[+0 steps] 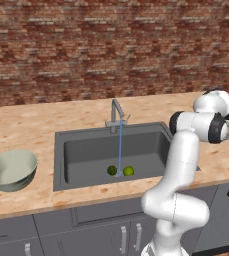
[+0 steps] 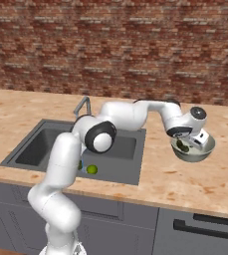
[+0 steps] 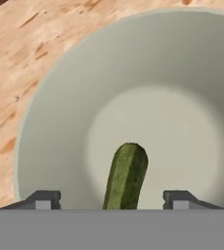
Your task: Pick the limes from the sink and place them in one bowl. Place the squash in the other bowl. Then turn off the sink faucet.
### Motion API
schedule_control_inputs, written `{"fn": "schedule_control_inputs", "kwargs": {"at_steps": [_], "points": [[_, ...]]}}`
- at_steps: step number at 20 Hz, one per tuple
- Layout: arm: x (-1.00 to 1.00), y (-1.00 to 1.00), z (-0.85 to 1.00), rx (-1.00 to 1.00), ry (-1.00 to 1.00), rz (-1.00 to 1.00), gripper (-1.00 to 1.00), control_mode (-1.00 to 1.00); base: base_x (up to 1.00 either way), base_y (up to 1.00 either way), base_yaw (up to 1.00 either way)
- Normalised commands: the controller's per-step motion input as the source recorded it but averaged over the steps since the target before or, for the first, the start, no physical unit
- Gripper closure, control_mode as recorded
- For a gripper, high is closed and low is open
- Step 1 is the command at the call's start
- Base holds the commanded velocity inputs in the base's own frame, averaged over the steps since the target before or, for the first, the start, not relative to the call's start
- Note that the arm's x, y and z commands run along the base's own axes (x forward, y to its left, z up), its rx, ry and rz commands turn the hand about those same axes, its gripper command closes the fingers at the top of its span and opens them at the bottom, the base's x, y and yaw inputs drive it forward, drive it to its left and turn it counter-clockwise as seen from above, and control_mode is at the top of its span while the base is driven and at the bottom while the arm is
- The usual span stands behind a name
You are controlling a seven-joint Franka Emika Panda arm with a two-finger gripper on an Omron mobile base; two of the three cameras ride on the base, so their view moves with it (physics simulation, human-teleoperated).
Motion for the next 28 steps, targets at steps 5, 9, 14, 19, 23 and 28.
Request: {"fn": "schedule_control_inputs", "kwargs": {"at_steps": [5, 9, 14, 19, 23, 28], "points": [[0.15, -0.09, -0.05, 0.00, -0.01, 0.00, -1.00, -1.00, 0.00, 0.00, 0.00], [0.02, -0.22, 0.44, 0.07, -0.12, 0.00, -1.00, -1.00, 0.00, 0.00, 0.00], [-0.07, 0.07, 0.90, 0.00, -0.28, 0.01, -1.00, -1.00, 0.00, 0.00, 0.00], [-0.15, 0.75, 0.59, -0.09, -0.46, 0.03, -1.00, -1.00, 0.00, 0.00, 0.00], [-0.08, 0.99, 0.55, -0.20, -0.37, 0.01, -1.00, -1.00, 0.00, 0.00, 0.00], [-0.01, 1.00, 0.79, -0.24, -0.12, 0.01, -1.00, -1.00, 0.00, 0.00, 0.00]]}}
